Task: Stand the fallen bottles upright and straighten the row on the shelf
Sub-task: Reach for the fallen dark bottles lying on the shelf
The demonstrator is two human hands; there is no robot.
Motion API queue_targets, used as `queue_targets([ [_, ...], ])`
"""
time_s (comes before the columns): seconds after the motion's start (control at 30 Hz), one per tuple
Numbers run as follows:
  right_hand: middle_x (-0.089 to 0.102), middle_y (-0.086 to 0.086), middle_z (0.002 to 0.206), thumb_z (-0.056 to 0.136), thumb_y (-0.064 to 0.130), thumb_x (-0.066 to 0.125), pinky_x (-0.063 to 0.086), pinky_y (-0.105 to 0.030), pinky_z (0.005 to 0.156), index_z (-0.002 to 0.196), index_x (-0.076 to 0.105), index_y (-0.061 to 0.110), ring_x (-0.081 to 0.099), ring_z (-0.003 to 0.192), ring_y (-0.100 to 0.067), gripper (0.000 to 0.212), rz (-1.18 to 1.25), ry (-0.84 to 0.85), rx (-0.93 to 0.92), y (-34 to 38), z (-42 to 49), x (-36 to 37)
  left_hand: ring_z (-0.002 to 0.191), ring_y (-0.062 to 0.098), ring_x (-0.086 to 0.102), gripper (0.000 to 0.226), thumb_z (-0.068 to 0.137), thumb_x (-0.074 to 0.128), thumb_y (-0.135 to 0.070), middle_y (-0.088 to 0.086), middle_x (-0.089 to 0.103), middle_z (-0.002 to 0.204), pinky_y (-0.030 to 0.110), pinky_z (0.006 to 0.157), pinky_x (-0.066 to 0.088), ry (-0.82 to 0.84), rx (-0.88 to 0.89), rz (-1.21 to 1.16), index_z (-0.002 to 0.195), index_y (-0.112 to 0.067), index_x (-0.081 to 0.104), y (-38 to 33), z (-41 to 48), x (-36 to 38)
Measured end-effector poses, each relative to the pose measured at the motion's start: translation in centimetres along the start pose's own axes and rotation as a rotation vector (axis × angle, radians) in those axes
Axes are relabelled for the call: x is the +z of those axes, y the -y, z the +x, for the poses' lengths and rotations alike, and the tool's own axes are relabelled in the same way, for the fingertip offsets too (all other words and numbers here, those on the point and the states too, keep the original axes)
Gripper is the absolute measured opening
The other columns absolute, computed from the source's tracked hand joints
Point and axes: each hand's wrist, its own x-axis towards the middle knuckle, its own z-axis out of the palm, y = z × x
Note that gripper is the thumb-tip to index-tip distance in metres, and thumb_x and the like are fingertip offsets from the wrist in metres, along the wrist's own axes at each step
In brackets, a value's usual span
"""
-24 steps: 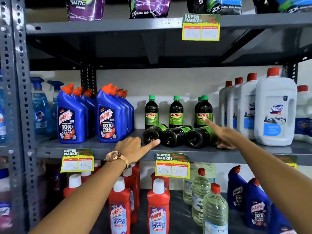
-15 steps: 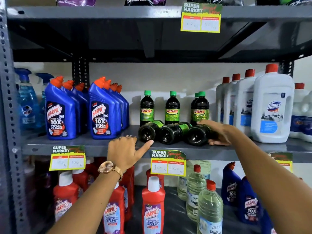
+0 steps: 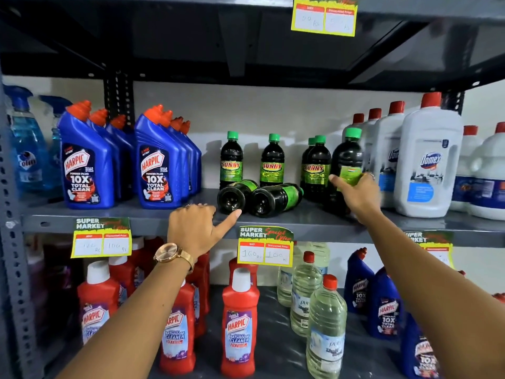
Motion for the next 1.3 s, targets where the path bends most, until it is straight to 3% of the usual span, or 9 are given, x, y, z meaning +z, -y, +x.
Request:
queue_targets([
  [0.13,0.059,-0.020,0.125,0.076,0.046,0.075,0.048,-0.047,0.098,0.122,0.045,0.000,0.056,0.117,-0.039,0.072,-0.029,0.062,0.017,0.2,0.3,0.9,0.041,0.017,0.035,0.077,0.080,0.019,-0.075,-0.003,0.040,0.043,0.019,0.041,0.013,0.005,0.001,-0.005,0.048,-0.015,0.054,0.1,0.0,0.2],
  [0.33,0.063,-0.015,0.115,0.072,0.019,0.072,0.041,-0.027,0.063,0.114,0.053,0.000,0.055,0.093,-0.027,0.050,0.104,0.169,0.148,-0.4,0.7,1.1,0.038,0.016,0.034,0.077,0.080,0.019,-0.075,-0.003,0.042,0.041,0.018,0.040,0.012,-0.004,0.004,0.003,0.047,-0.015,0.055,0.2,0.0,0.3],
  [0.57,0.056,-0.023,0.127,0.065,0.048,0.081,0.046,-0.048,0.100,0.125,0.047,-0.005,0.053,0.118,-0.039,0.087,-0.166,0.130,0.106,-0.7,0.9,1.0,0.037,0.019,0.047,0.072,0.082,0.024,-0.071,-0.001,0.051,0.041,0.017,0.040,0.011,0.008,0.021,0.009,0.046,-0.016,0.053,0.1,0.1,0.0],
  [0.7,0.059,-0.018,0.119,0.073,0.023,0.073,0.043,-0.034,0.075,0.104,0.049,0.004,0.051,0.095,-0.027,0.043,0.057,0.143,0.101,-0.5,0.8,1.0,0.042,0.021,0.055,0.061,0.087,0.028,-0.056,-0.001,0.057,0.046,0.020,0.040,0.022,0.024,0.033,-0.006,0.052,-0.018,0.060,0.4,0.1,0.3],
  [0.77,0.062,-0.018,0.116,0.074,0.017,0.074,0.042,-0.031,0.069,0.100,0.051,0.007,0.051,0.089,-0.024,0.036,0.080,0.154,0.071,-0.6,0.6,0.9,0.041,0.021,0.055,0.056,0.088,0.031,-0.047,-0.001,0.057,0.044,0.020,0.041,0.023,-0.003,0.039,-0.040,0.050,-0.017,0.058,0.4,0.0,0.3],
  [0.97,0.057,-0.020,0.124,0.066,0.039,0.085,0.048,-0.046,0.097,0.124,0.045,-0.001,0.055,0.115,-0.036,0.081,-0.150,0.109,-0.004,-0.6,0.6,1.1,0.055,0.022,0.063,0.042,0.088,0.038,-0.025,0.000,0.069,0.059,0.031,0.057,0.043,-0.076,0.062,-0.044,0.060,-0.013,0.067,0.6,-0.8,1.1],
  [1.13,0.066,-0.015,0.102,0.069,0.014,0.077,0.043,-0.026,0.059,0.095,0.058,0.005,0.059,0.089,-0.026,0.034,-0.009,0.164,0.046,-0.6,0.7,1.3,0.053,0.023,0.062,0.042,0.085,0.038,-0.023,0.001,0.068,0.056,0.030,0.055,0.044,-0.119,0.055,-0.045,0.057,-0.012,0.067,0.6,-0.7,1.2],
  [1.2,0.064,-0.013,0.101,0.067,0.017,0.082,0.049,-0.030,0.070,0.098,0.058,0.005,0.061,0.103,-0.032,0.041,-0.036,0.166,0.030,-0.6,0.6,1.1,0.051,0.023,0.060,0.042,0.085,0.038,-0.023,0.001,0.067,0.054,0.029,0.054,0.043,-0.121,0.046,-0.047,0.056,-0.012,0.066,0.6,-0.6,1.1],
  [1.3,0.057,-0.018,0.123,0.063,0.030,0.089,0.048,-0.044,0.098,0.124,0.047,-0.001,0.054,0.119,-0.035,0.080,-0.112,0.165,0.026,-0.7,0.8,1.2,0.050,0.023,0.060,0.042,0.085,0.037,-0.024,0.001,0.066,0.053,0.029,0.054,0.043,-0.120,0.044,-0.052,0.055,-0.013,0.065,0.5,-0.7,1.1],
])
